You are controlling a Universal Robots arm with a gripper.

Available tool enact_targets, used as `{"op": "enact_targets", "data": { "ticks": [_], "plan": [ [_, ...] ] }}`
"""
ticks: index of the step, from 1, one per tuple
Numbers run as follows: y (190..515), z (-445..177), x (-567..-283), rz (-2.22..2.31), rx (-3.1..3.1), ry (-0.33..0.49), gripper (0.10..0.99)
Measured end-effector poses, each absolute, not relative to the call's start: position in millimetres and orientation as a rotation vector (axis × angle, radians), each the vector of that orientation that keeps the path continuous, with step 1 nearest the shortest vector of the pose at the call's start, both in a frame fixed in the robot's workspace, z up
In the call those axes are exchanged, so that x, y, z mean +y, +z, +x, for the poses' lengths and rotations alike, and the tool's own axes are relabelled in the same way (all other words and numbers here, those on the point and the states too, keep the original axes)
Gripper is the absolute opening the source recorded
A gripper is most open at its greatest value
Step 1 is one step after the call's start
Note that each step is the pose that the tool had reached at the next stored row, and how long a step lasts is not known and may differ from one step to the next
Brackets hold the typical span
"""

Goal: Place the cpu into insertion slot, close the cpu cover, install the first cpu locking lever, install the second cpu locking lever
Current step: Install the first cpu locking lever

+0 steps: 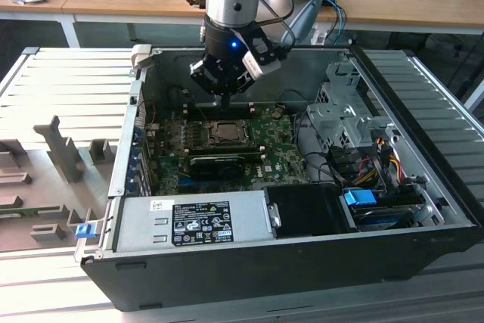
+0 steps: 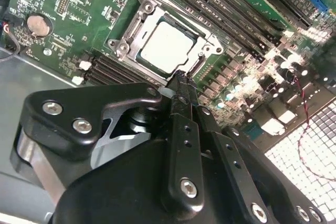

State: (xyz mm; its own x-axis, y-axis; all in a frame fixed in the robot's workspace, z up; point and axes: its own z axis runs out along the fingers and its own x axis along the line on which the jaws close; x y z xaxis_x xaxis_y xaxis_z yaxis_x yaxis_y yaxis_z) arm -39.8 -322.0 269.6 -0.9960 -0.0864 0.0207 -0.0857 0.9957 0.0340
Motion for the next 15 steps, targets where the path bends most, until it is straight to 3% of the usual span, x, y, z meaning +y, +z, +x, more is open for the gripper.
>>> {"op": "enact_targets", "data": {
  "ticks": [15],
  "plan": [
    [267,-90,-322,0.135,-3.121,-0.065,0.106]
  ]
}}
